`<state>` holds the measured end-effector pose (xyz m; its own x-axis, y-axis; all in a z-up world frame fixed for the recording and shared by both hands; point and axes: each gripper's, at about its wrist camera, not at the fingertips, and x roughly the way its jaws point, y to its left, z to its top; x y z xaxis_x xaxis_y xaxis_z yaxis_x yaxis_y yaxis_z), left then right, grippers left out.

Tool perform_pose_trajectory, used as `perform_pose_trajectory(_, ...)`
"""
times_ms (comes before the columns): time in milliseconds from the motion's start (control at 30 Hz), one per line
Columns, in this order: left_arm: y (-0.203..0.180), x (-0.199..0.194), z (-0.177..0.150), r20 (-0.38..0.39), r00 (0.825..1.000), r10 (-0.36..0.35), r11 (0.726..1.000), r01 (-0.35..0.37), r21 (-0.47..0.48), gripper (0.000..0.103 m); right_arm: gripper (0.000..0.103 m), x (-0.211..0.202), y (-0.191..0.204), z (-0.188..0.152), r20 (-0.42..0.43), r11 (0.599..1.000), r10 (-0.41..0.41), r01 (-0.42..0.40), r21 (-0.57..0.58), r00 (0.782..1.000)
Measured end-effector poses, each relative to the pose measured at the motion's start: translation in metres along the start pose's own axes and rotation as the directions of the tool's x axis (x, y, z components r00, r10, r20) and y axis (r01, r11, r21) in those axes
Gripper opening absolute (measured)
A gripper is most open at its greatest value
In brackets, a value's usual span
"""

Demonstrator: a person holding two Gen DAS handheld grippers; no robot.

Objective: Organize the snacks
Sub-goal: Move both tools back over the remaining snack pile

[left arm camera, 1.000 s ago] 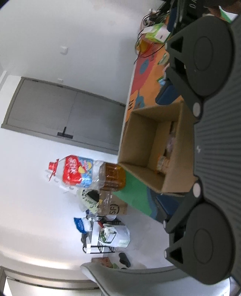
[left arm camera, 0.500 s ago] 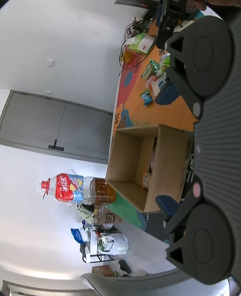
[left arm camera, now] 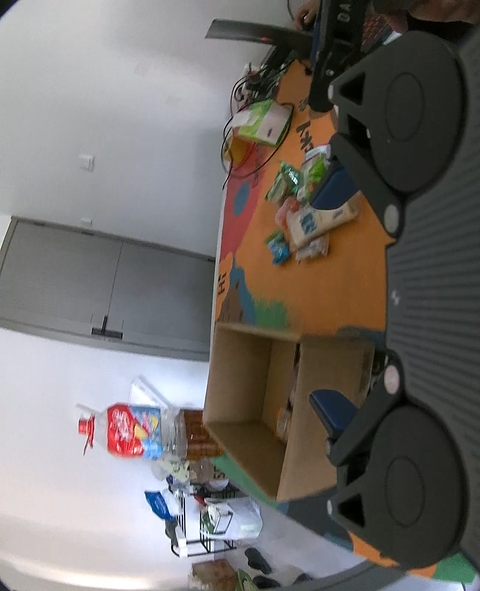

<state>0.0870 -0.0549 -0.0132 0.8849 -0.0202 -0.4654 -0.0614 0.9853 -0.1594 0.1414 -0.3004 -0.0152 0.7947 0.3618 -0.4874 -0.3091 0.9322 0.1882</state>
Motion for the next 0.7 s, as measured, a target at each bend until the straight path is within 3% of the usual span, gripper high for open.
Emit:
perform_pose_trajectory(200, -0.02, 0.014, -0.006, 0.007, 0.999, -0.053, 0.999, 0.053, 0.008, 0.101, 0.098, 0.005, -0.025, -0.01, -0.006, 0.999, -0.034, 0.034, 0.033, 0.999)
perform_pose_trajectory(333, -0.034, 0.029, -0.007, 0.001, 0.997, -0.082, 0.997, 0.082, 0.014, 0.1, 0.082, 0.016, -0.039, -0.016, -0.03, 0.998, -0.038, 0.039, 0.057, 0.999)
perform_pose_trajectory(500, -0.049, 0.052, -0.011, -0.024, 0.995, -0.094, 0.995, 0.094, 0.03, 0.091, 0.073, 0.031, -0.054, -0.02, -0.043, 0.995, -0.05, 0.053, 0.084, 0.998)
perform_pose_trajectory(700, -0.061, 0.082, -0.014, -0.056, 0.995, -0.077, 0.997, 0.078, 0.014, 0.082, 0.067, 0.053, -0.064, -0.021, -0.056, 0.995, 0.0, 0.006, 0.103, 0.998)
